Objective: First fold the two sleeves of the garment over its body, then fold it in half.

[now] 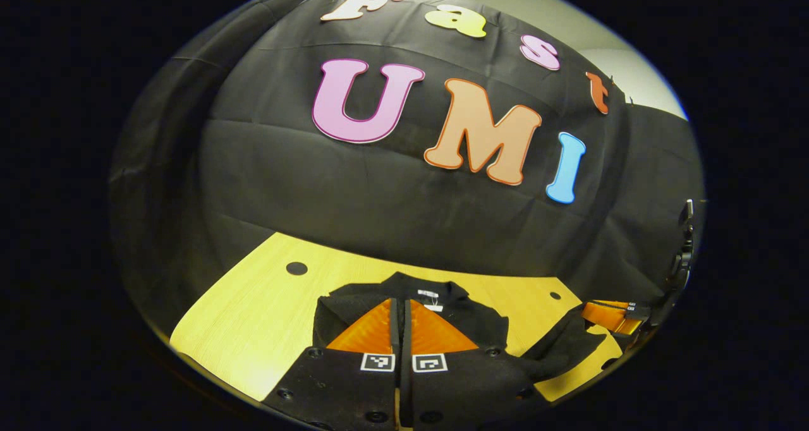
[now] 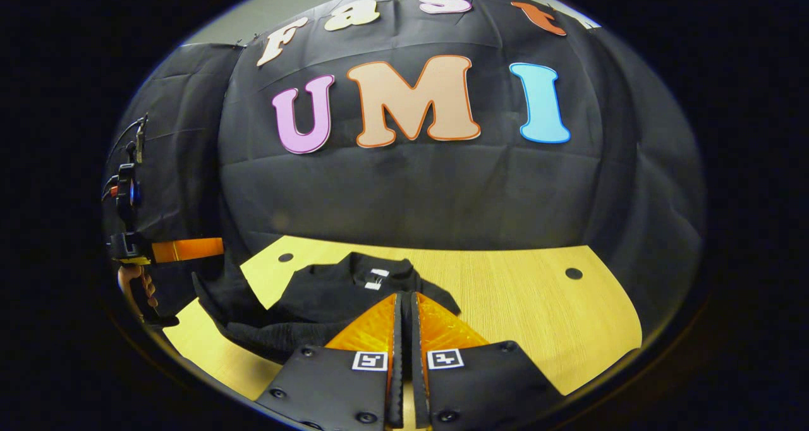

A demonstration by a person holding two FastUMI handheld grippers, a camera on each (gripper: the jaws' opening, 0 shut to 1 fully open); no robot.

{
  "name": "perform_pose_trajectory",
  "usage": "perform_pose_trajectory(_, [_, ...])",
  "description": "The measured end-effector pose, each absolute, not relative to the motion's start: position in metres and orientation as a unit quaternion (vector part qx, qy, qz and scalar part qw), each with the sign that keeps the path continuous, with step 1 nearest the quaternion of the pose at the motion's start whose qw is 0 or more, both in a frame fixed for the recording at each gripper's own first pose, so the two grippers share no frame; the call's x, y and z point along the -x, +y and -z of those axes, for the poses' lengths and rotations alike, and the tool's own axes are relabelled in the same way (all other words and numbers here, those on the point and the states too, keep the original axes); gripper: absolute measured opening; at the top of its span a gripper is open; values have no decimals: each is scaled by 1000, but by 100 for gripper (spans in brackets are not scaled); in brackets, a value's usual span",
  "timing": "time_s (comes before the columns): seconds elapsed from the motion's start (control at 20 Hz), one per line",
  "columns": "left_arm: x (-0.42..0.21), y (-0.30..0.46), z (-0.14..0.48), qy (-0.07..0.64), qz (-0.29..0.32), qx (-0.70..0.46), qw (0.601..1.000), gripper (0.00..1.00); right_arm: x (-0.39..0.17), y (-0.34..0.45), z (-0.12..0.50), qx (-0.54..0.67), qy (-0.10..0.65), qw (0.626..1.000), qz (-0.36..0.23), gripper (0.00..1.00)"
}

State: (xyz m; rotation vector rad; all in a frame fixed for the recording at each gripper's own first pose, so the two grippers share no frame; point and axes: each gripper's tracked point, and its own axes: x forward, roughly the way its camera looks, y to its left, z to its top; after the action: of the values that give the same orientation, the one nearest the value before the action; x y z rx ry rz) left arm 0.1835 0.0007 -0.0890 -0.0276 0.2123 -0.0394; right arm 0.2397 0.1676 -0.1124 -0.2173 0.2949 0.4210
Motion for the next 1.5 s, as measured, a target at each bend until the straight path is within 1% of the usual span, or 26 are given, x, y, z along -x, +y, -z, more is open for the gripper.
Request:
perform_pose_trajectory(0.25, [-254, 9, 105, 106, 24, -20, 994, 0, -312, 196, 115, 111, 135, 966, -193, 8])
perform_pose_trajectory(0.55, [-318, 20, 153, 135, 5, -23, 991, 0, -380, 201, 152, 95, 161, 973, -135, 8])
perform_pose_trajectory(0.7, [-334, 26, 170, 140, -6, -32, 990, 0, -402, 198, 163, 64, 167, 978, -109, 8])
perform_pose_trajectory(0.8, [-336, 28, 172, 144, -7, -37, 989, 0, -406, 198, 167, 40, 175, 978, -105, 8])
perform_pose_trajectory(0.85, [-336, 26, 171, 142, -3, -35, 989, 0, -404, 198, 166, 29, 177, 978, -106, 13])
perform_pose_trajectory(0.9, [-336, 24, 168, 139, 1, -32, 990, 0, -403, 199, 163, 22, 176, 978, -107, 16])
perform_pose_trajectory(0.95, [-336, 21, 162, 131, 9, -27, 991, 2, -403, 200, 160, 17, 172, 978, -116, 16])
perform_pose_trajectory(1.0, [-335, 23, 152, 116, 6, -27, 993, 5, -405, 201, 157, 16, 167, 979, -119, 22])
perform_pose_trajectory(1.05, [-337, 21, 142, 101, 10, -26, 994, 23, -403, 202, 150, 18, 163, 979, -123, 27])
perform_pose_trajectory(1.1, [-334, 19, 133, 91, 12, -32, 995, 41, -401, 206, 145, 21, 160, 979, -128, 51])
perform_pose_trajectory(1.2, [-330, 24, 115, 73, -3, -52, 996, 78, -393, 202, 141, 36, 155, 978, -132, 100])
perform_pose_trajectory(1.25, [-328, 23, 109, 67, -5, -54, 996, 96, -386, 202, 136, 42, 151, 978, -140, 100])
perform_pose_trajectory(1.3, [-324, 21, 101, 61, -5, -53, 997, 95, -377, 202, 131, 48, 147, 977, -145, 98])
perform_pose_trajectory(1.5, [-285, 17, 72, 49, -25, -59, 997, 94, -332, 200, 112, 68, 129, 975, -168, 98])
